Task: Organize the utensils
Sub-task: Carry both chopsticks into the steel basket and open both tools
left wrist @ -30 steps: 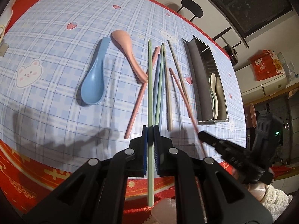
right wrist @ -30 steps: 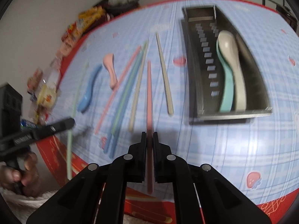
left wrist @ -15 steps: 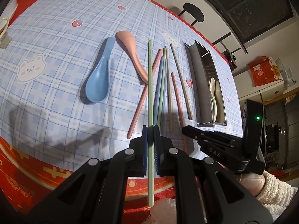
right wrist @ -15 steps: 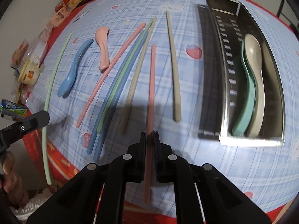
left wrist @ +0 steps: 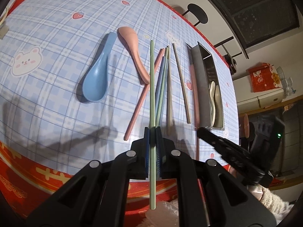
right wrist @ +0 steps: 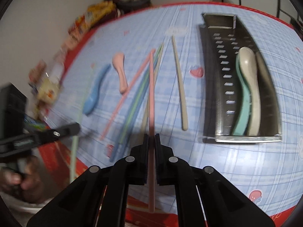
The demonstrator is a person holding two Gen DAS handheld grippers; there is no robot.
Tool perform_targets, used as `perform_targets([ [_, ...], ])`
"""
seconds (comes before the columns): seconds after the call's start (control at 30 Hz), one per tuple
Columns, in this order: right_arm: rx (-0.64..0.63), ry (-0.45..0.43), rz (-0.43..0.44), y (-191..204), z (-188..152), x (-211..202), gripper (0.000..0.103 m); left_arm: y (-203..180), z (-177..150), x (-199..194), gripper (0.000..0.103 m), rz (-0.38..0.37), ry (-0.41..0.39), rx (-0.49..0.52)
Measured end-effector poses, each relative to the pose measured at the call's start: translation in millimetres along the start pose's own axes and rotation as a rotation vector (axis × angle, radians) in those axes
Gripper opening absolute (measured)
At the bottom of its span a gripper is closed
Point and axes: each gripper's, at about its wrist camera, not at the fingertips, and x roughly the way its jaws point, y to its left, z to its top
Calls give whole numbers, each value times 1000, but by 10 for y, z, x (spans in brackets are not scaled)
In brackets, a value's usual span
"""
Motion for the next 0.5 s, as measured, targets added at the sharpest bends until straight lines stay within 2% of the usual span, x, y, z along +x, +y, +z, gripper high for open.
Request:
perform_targets([
  [0.17,121,-60,34,-272,129,-231,6,-118,133,73,10,-31,15,-13],
  [0.5,227,-156,-6,-802,282,-568,6,-754,544,412,10,-105,41,31],
])
